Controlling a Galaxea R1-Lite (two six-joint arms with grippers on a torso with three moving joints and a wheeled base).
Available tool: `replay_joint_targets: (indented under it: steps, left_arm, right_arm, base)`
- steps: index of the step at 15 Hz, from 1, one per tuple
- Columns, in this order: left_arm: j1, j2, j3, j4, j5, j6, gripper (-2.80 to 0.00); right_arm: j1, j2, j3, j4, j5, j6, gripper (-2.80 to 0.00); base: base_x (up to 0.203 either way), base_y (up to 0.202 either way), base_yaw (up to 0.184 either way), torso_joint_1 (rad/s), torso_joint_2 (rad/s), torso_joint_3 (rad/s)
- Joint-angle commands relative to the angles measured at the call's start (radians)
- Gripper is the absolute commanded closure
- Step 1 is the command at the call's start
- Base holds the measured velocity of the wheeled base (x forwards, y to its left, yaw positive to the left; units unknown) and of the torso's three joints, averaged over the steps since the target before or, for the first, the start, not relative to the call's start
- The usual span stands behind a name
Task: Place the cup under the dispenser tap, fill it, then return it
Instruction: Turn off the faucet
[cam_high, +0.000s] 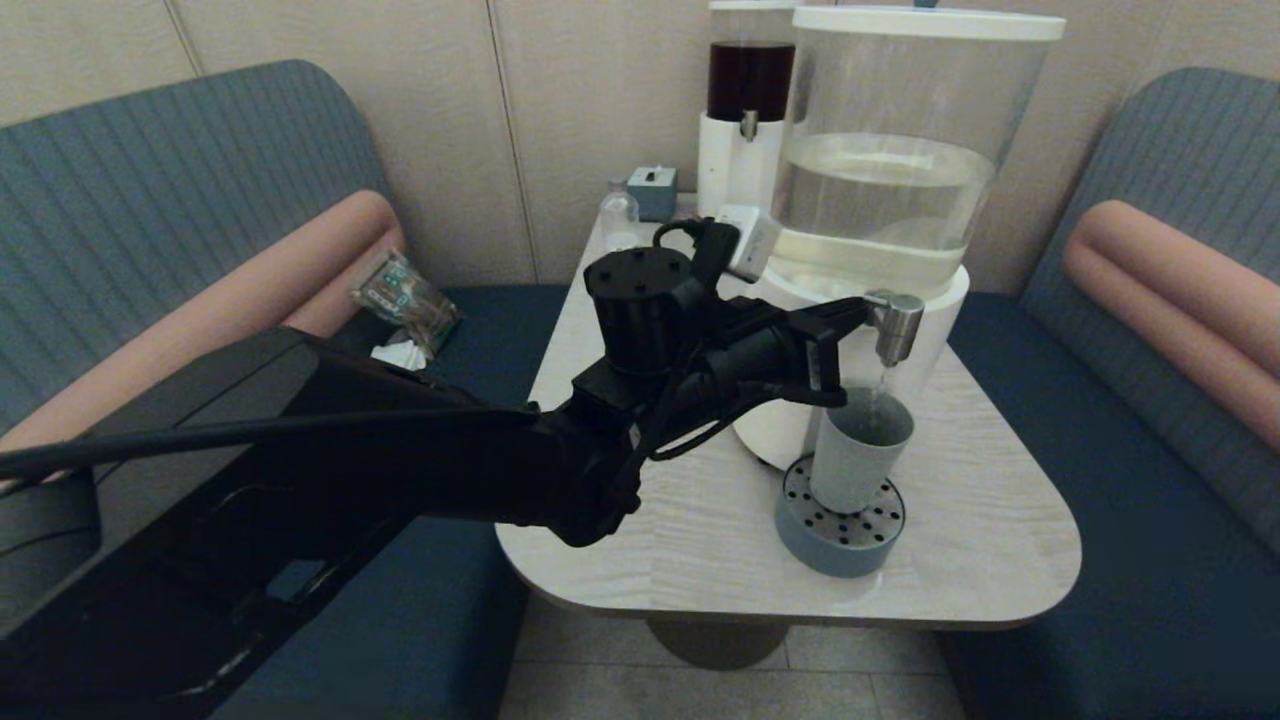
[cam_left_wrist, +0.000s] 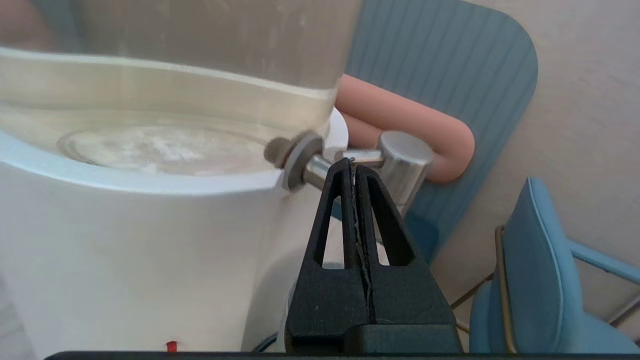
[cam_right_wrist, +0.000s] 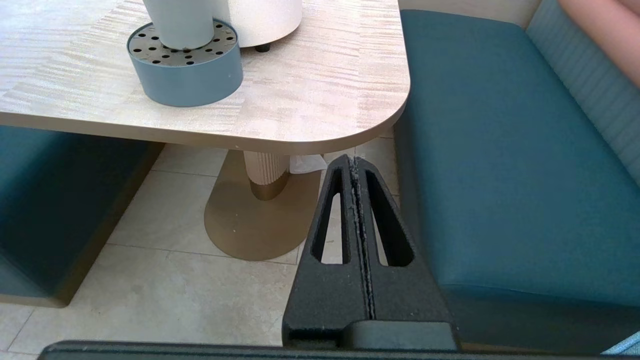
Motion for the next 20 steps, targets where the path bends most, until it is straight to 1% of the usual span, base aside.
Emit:
replay_joint_targets:
  steps: [1, 5, 11, 14, 17, 20]
  left_arm:
    - [0.0, 0.021, -0.034, 0.002, -0.002, -0.001, 0.0]
    - [0.0, 0.046, -0.088, 0.027, -0.004, 0.0, 0.0]
    - [0.0, 0.073, -0.203, 0.111, -0.006, 0.0, 0.0]
    - [-0.002, 0.085, -0.248, 0.15, -0.006, 0.019, 0.0]
    - [-0.002, 0.089, -0.244, 0.153, -0.006, 0.02, 0.0]
    - [-0.001, 0.081, -0.208, 0.144, -0.006, 0.025, 0.0]
  right_arm:
    - [0.0, 0.001, 0.002, 0.0, 0.0, 0.0, 0.0]
    - [0.0, 0.001, 0.002, 0.001, 0.0, 0.0, 0.0]
    - [0.0, 0.001, 0.001, 0.001, 0.0, 0.0, 0.0]
    - [0.0, 0.001, 0.0, 0.001, 0.0, 0.0, 0.0]
    - [0.0, 0.001, 0.001, 0.0, 0.0, 0.0, 0.0]
    - [0.0, 0.001, 0.0, 0.001, 0.0, 0.0, 0.0]
  base:
    - [0.0, 0.0, 0.0, 0.0, 0.0, 0.0]
    - [0.0, 0.0, 0.0, 0.0, 0.0, 0.0]
    - [0.0, 0.0, 0.0, 0.0, 0.0, 0.0]
    - [0.0, 0.0, 0.0, 0.0, 0.0, 0.0]
    - [0.0, 0.0, 0.0, 0.0, 0.0, 0.0]
    - [0.0, 0.0, 0.0, 0.0, 0.0, 0.0]
